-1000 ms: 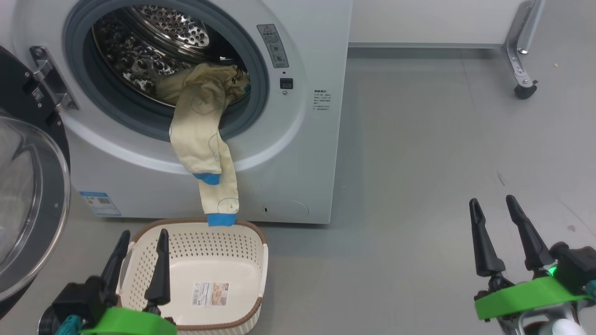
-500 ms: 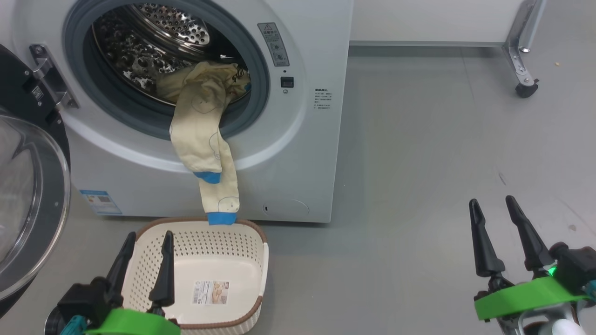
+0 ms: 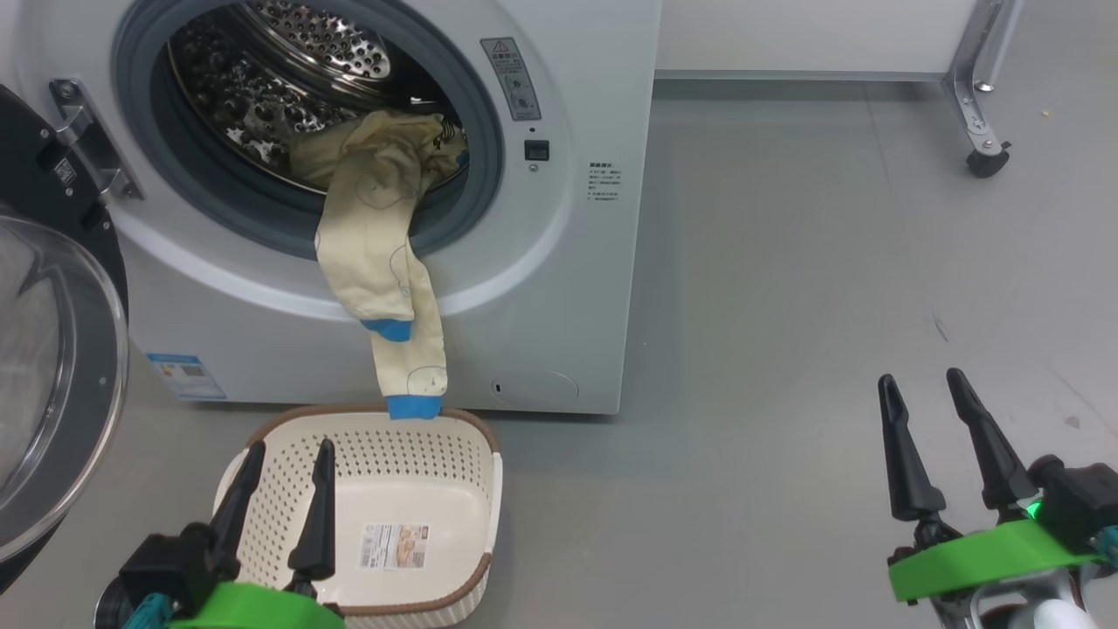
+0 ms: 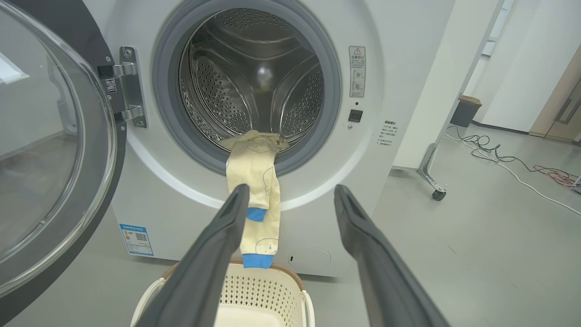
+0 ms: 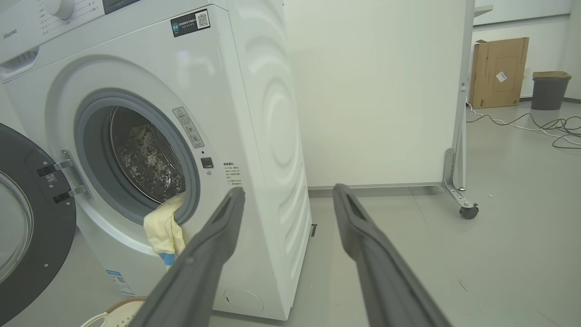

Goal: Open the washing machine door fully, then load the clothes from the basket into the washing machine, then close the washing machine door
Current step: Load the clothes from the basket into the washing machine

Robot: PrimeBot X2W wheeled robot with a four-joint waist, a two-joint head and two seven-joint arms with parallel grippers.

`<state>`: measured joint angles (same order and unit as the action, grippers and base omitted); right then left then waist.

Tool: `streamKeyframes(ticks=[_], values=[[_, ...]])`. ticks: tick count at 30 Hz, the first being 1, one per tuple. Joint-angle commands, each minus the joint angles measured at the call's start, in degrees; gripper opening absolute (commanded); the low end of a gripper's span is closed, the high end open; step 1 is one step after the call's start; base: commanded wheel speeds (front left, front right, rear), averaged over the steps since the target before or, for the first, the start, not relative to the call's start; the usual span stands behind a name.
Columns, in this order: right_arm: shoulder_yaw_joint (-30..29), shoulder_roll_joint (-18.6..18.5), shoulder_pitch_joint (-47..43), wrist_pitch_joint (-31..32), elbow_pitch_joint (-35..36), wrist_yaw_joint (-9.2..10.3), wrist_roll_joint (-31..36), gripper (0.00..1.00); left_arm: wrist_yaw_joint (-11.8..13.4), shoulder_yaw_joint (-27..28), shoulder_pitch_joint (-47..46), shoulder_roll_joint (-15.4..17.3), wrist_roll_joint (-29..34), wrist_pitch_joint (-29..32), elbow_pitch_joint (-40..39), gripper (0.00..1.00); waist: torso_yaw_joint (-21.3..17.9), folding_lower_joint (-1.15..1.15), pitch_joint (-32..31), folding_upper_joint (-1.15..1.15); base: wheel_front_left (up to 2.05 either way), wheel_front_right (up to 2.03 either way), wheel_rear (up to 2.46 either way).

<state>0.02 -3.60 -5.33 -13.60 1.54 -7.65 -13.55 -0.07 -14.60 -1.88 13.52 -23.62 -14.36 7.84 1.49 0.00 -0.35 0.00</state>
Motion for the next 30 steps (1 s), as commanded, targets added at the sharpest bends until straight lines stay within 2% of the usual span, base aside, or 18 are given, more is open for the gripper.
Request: streamKeyframes(ticks=[1,17,22,30], values=[[1.22,-0.61,2.58,0.00,1.58,0.16,-0.20,1.00,-0.43,2.95,-2.49,0.55,0.68,-0.63,-1.24,1.00,-0.03,0.00,-0.01,0.00,0.00,0.00,0.00],[0.95,-1.03,3.29,0.17,2.38,0.16,-0.07,1.00,-1.32,3.77,-3.10,-0.90,1.82,-0.63,-1.04,1.00,-0.44,0.00,2.31,0.00,0.00,0.00,0.00],[1.09,-1.39,4.56,0.51,3.19,0.16,0.36,1.00,-1.57,3.67,-4.89,-1.36,2.21,-0.63,-0.50,1.00,-1.23,0.00,6.09,0.00,0.00,0.00,0.00],[1.81,-2.08,8.00,0.98,4.99,0.16,1.39,1.00,-2.03,3.71,-11.65,-1.91,1.42,0.10,2.18,1.00,-3.25,0.00,15.67,0.00,0.00,0.00,0.00]])
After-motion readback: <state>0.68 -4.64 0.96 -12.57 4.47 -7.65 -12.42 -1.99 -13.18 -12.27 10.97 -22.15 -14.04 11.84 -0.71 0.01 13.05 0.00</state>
